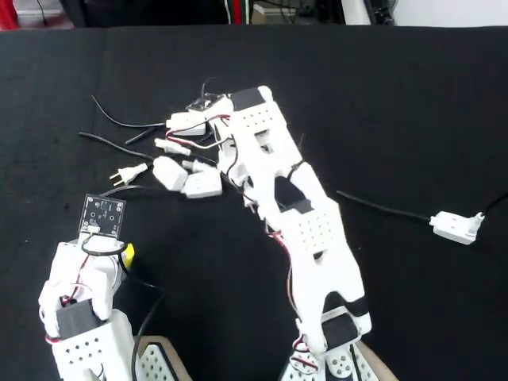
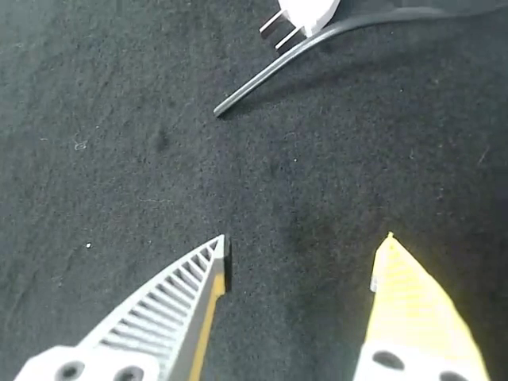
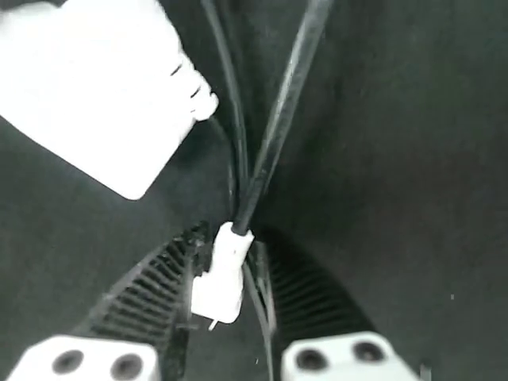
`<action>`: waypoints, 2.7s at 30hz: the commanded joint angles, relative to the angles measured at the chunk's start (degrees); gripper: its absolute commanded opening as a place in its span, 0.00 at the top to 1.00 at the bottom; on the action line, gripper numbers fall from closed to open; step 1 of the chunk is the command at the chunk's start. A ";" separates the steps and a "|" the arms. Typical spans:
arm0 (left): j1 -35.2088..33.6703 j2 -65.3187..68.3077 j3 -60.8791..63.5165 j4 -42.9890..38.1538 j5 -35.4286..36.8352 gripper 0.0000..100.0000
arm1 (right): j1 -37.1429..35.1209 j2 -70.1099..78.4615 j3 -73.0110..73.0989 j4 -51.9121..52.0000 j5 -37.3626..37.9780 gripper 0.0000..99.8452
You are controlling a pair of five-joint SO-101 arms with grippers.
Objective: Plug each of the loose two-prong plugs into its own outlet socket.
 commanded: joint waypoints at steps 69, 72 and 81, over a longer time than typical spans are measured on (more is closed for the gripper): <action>0.04 0.18 1.01 0.26 -0.26 0.71 | 11.87 -15.69 28.00 -14.51 25.67 0.95; 0.04 0.18 1.01 0.26 -0.26 0.71 | 9.58 -16.40 27.91 -12.66 25.76 0.95; 0.04 0.18 1.01 0.26 -0.26 0.71 | 5.89 -17.19 27.91 -9.85 26.02 0.95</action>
